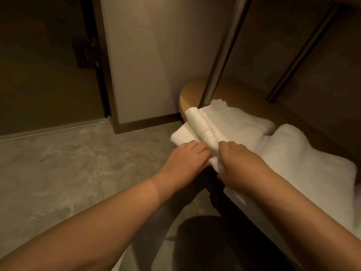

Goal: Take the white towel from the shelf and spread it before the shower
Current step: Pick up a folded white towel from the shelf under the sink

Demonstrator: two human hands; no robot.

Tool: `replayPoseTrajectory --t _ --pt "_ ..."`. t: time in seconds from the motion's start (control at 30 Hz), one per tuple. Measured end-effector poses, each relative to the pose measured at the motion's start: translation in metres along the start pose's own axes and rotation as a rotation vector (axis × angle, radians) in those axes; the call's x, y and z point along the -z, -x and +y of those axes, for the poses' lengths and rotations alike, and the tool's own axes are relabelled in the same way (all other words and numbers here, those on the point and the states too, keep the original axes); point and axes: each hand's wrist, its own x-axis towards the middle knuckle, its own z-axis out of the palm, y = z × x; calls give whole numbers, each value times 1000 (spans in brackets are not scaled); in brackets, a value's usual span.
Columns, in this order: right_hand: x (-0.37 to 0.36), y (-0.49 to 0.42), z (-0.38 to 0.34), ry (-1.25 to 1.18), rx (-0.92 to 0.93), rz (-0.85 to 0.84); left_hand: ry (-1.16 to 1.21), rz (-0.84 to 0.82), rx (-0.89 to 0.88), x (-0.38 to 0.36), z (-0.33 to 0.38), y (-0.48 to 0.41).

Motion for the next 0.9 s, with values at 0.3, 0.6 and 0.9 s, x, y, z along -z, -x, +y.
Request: replayPoseTrajectory --t 0.3,0.6,0.9 --pt "-12 -7 -2 120 -40 50 -359 -259 73 9 -14 -21" --pt "1 -26 46 34 -73 22 -365 -318 -80 7 0 -71" --pt "-1 -37 31 156 -97 -39 -346 -333 36 8 8 -74"
